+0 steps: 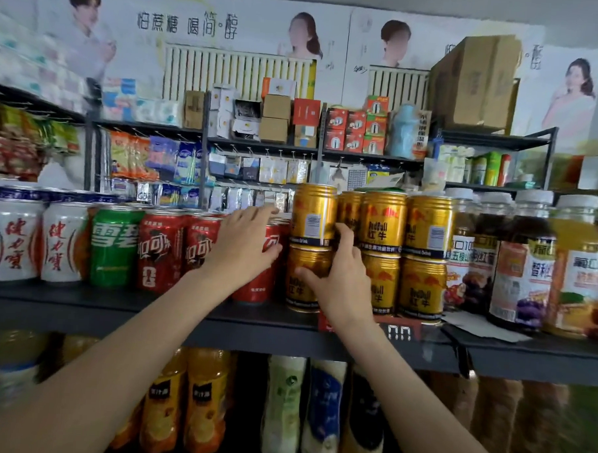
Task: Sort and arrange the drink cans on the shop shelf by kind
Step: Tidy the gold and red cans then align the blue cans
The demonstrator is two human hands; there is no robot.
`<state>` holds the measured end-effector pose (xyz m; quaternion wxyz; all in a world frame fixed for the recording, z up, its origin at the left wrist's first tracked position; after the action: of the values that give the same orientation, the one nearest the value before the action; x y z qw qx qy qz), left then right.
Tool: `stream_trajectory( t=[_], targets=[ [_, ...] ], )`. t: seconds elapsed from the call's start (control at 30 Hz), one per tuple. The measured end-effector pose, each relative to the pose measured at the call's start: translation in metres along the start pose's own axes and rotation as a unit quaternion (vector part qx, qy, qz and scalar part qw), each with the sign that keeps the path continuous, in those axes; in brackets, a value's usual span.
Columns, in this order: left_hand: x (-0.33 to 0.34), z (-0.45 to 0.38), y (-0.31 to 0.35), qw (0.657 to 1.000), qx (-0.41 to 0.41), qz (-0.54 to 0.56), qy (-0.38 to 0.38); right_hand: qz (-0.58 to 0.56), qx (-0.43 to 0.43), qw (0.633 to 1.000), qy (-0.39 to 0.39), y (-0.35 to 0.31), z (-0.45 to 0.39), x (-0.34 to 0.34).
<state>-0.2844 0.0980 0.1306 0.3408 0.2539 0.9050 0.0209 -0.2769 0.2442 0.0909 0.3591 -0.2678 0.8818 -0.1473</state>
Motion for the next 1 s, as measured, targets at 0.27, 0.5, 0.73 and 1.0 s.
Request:
stream_trajectory(
  t=[0.27, 0.5, 0.73, 1.0],
  targets=[
    [0.003, -0.001, 0.057, 0.988, 0.061, 0.081, 0.117, 0.090, -0.059, 0.976, 0.187, 0.030, 0.000, -0.067],
    [0.032, 0.006, 0.062, 0.994, 0.028, -0.061, 0.087, 0.303, -0.003, 0.949, 0.092, 0.042, -0.001, -0.039],
    [0.031, 0.006, 0.050, 0.995, 0.046, -0.047, 0.078, 0.239, 0.002, 0.965, 0.109, 0.043, -0.003, -0.037],
    [0.033, 0.005, 0.046, 0.993, 0.058, -0.042, 0.090, 0.176, -0.020, 0.980, 0.090, 0.033, 0.001, -0.035]
  ],
)
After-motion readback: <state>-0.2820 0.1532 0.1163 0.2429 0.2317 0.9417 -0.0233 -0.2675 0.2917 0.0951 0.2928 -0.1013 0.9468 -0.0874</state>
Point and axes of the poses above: each hand's wrist, its own z-axis away from the middle knuckle, its own x-axis out of the palm, y = z × x, the point moved 4 cm from there along -z, towards the middle knuckle, and after that the axes turned 9 degrees about z, right-handed, at the moved point
